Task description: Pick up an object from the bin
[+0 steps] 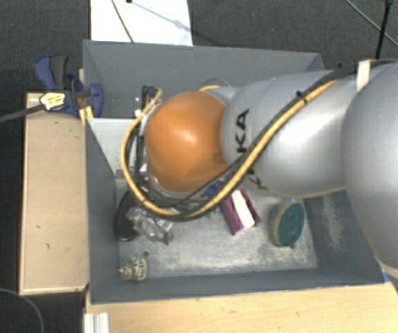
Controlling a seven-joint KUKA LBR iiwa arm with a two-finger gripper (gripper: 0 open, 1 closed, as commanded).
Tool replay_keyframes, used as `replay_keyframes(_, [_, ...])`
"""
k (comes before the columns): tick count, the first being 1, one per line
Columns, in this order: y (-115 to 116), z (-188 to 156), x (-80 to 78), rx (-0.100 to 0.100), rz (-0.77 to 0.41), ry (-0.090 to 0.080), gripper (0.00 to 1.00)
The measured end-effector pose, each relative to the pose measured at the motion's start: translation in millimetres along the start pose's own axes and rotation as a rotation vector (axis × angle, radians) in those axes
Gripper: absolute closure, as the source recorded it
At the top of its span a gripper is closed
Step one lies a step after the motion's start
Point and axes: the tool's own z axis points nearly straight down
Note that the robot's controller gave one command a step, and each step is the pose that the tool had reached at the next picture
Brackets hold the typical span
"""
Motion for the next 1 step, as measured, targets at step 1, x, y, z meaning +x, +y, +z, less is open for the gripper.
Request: replay_keyframes(1, [-5.0, -51.9, -0.5, 0.004, 0.008, -0.005, 1.0])
